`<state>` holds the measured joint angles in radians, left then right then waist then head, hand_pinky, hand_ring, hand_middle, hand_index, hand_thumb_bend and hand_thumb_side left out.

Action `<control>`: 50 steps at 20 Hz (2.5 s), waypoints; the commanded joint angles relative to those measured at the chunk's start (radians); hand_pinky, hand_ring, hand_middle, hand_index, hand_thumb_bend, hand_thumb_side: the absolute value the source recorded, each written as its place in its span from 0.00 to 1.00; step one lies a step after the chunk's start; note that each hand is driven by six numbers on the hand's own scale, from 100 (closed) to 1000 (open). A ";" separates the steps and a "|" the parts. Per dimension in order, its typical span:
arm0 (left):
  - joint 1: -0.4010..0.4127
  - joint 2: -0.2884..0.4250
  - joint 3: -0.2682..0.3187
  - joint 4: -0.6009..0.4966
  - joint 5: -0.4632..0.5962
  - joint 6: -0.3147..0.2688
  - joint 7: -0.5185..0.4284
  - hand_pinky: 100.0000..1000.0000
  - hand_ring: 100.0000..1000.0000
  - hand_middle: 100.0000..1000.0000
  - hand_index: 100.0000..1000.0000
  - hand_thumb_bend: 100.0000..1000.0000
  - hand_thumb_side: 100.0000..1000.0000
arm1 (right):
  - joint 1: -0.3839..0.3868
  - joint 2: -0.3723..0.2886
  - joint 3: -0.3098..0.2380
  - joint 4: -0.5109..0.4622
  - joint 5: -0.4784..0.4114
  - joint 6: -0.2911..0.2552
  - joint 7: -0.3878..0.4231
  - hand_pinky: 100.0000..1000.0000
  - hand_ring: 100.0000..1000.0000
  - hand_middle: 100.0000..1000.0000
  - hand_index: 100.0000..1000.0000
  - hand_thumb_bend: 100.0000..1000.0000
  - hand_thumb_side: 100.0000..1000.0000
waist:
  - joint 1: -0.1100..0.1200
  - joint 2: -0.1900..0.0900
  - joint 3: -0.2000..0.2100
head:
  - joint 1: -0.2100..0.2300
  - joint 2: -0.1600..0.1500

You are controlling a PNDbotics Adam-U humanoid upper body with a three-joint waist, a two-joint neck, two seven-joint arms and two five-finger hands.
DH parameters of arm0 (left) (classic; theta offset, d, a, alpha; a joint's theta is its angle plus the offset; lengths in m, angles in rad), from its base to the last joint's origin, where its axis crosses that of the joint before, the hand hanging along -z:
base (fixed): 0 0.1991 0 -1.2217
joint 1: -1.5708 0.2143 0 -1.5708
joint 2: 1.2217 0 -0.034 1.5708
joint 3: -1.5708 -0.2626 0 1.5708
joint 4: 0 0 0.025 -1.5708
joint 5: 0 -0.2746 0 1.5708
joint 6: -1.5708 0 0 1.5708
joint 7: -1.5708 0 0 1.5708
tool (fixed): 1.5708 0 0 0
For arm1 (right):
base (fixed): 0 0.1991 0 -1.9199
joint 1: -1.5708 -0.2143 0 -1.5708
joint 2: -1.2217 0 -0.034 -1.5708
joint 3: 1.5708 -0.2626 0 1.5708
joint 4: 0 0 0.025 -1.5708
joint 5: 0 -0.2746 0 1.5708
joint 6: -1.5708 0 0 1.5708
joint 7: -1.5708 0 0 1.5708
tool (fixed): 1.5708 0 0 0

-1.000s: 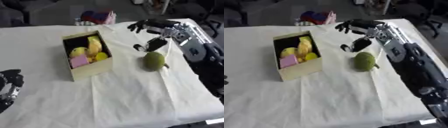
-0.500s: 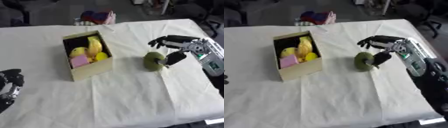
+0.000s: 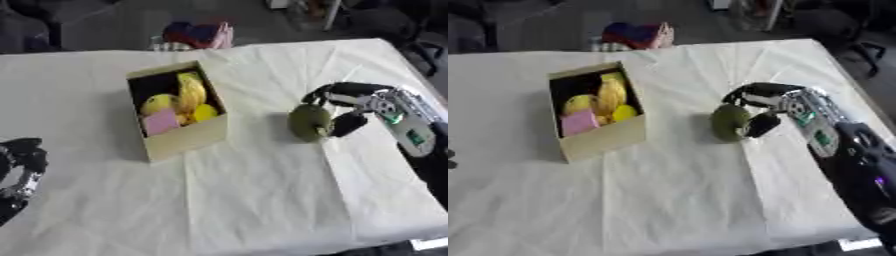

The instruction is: Pick up objects on the table and place them in the box.

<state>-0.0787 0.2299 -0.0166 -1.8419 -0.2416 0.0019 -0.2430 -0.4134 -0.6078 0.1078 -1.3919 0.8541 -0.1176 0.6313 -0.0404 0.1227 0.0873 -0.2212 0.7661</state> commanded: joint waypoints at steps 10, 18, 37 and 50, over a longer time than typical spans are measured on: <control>-0.005 0.014 0.007 -0.008 -0.002 -0.001 0.003 0.85 0.58 0.57 0.76 0.14 0.53 | -0.128 0.016 -0.026 -0.058 0.058 0.047 -0.351 0.70 0.48 0.20 0.29 0.00 0.00 | -0.003 -0.033 0.001 | 0.006 0.004; -0.003 0.011 0.002 -0.007 0.001 -0.002 -0.001 0.85 0.58 0.57 0.76 0.14 0.53 | -0.346 0.097 0.046 -0.088 -0.068 0.053 -0.391 0.70 0.46 0.20 0.30 0.00 0.00 | 0.003 -0.038 0.008 | -0.004 0.004; -0.004 0.000 -0.010 -0.005 0.010 -0.004 -0.015 0.85 0.58 0.57 0.76 0.14 0.53 | -0.506 0.420 0.179 0.346 -0.003 -0.067 -0.218 0.73 0.55 0.40 0.51 0.15 0.08 | 0.013 -0.035 0.027 | -0.037 0.004; 0.000 0.001 -0.007 -0.004 0.009 -0.003 -0.014 0.86 0.58 0.57 0.76 0.13 0.53 | -0.503 0.357 0.091 0.198 0.038 -0.018 -0.341 0.84 0.79 0.85 0.95 0.49 0.41 | 0.009 -0.040 0.012 | -0.030 0.004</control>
<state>-0.0718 0.2203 -0.0260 -1.8365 -0.2344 -0.0004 -0.2557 -0.8962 -0.2140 0.2188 -1.1416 0.9021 -0.1438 0.3086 -0.0399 0.1118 0.0997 -0.2546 0.7661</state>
